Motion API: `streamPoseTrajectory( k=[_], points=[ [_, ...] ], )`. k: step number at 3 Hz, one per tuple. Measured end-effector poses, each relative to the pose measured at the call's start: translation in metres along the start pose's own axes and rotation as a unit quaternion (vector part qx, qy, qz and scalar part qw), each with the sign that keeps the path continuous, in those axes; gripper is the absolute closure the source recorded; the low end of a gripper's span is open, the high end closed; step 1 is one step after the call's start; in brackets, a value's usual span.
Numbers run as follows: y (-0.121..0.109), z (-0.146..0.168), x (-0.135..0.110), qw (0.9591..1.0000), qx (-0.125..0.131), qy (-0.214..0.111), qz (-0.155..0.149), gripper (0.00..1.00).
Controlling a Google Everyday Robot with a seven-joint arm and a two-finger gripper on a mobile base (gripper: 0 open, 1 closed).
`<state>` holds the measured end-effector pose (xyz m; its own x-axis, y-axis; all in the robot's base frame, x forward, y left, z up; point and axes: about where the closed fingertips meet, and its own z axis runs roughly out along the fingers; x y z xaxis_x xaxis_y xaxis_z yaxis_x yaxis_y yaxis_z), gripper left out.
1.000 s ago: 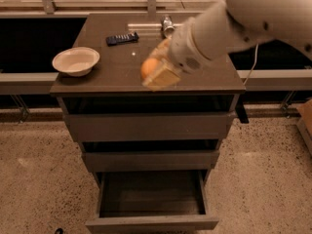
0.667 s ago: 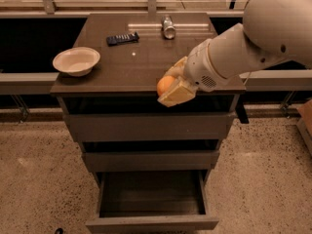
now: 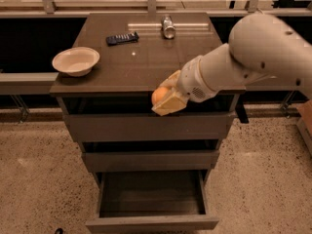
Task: Place orange into bottom drawer
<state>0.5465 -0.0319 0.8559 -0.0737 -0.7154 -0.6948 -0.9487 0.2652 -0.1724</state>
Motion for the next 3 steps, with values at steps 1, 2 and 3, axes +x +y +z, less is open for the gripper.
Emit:
streamPoseTrajectory(
  k=[1,2,3],
  points=[
    [0.02,0.061,0.048,0.9977,-0.026,-0.047,0.041,1.0],
    [0.034,0.107,0.107,0.9917,-0.006,-0.112,0.062,1.0],
    [0.026,0.121,0.136,0.9862,0.008,-0.151,0.068,1.0]
  ],
)
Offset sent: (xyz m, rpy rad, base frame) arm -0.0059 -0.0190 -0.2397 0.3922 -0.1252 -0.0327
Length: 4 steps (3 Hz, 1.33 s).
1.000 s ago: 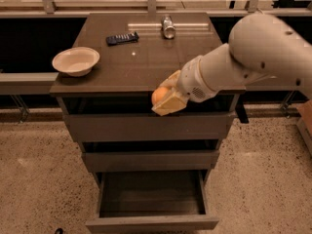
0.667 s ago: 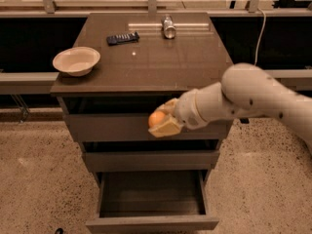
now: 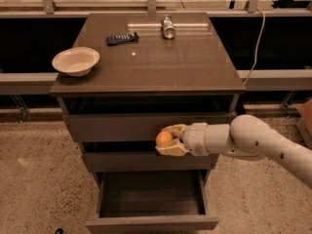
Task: Place orange into bottom drawer
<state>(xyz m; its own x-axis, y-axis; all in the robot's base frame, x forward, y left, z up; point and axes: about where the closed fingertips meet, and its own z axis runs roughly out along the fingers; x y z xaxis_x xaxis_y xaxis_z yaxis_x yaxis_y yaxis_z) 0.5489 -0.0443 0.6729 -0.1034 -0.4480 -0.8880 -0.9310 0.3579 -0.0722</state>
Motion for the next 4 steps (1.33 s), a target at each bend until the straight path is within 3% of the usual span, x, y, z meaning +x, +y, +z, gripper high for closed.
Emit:
streamPoseTrajectory(
  k=[1,2,3,4],
  points=[
    [0.001,0.004,0.007,1.0,-0.003,-0.002,0.002,1.0],
    [0.001,0.016,0.024,0.9994,-0.022,-0.025,0.001,1.0],
    [-0.004,0.032,0.042,0.9917,-0.069,-0.102,-0.037,1.0],
    [0.006,0.062,0.098,0.9795,-0.122,-0.151,-0.054,1.0]
  ],
)
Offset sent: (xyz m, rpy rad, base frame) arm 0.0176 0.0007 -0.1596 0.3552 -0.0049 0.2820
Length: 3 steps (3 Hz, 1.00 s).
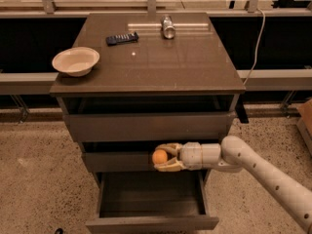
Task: Place orange into bottom drawer
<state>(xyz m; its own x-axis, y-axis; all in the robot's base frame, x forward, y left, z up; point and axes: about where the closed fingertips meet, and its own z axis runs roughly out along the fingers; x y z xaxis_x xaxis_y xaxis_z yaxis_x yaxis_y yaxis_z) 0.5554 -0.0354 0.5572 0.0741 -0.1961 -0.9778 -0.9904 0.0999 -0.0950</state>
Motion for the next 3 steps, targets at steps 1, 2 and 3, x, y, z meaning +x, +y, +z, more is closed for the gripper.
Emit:
streamPoseTrajectory(
  k=[1,2,3],
  points=[
    [0.014,0.009,0.036,0.9991,-0.019,-0.033,0.02,1.0],
    [0.016,0.014,0.043,0.9992,-0.025,-0.024,0.019,1.0],
    [0.019,0.031,0.07,0.9989,-0.044,0.009,0.013,1.0]
  ],
)
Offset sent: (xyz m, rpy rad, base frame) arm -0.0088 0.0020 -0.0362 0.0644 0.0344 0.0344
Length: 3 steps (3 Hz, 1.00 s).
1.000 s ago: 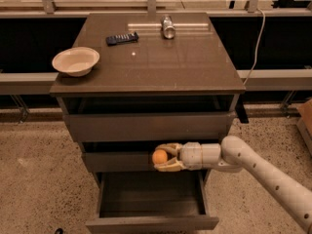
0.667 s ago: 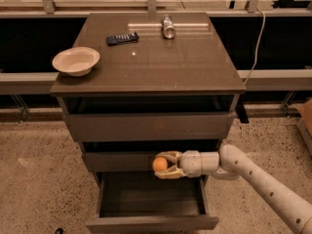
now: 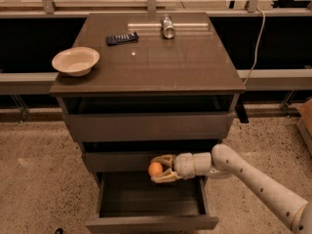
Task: Place orange into bottom drawer
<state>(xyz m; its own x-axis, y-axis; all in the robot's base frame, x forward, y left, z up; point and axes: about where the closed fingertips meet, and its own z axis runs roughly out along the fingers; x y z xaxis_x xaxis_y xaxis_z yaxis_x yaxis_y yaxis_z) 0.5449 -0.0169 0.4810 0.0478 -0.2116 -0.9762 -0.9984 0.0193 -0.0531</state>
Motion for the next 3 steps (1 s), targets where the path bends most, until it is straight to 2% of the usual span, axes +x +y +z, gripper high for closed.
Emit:
streamPoseTrajectory(
  k=[1,2,3],
  points=[
    [0.013,0.017,0.057,0.9987,0.012,0.049,-0.001,1.0],
    [0.021,0.02,0.102,0.9931,0.052,0.103,0.017,1.0],
    [0.003,0.02,0.112,0.9884,0.092,0.12,0.014,1.0]
  ],
)
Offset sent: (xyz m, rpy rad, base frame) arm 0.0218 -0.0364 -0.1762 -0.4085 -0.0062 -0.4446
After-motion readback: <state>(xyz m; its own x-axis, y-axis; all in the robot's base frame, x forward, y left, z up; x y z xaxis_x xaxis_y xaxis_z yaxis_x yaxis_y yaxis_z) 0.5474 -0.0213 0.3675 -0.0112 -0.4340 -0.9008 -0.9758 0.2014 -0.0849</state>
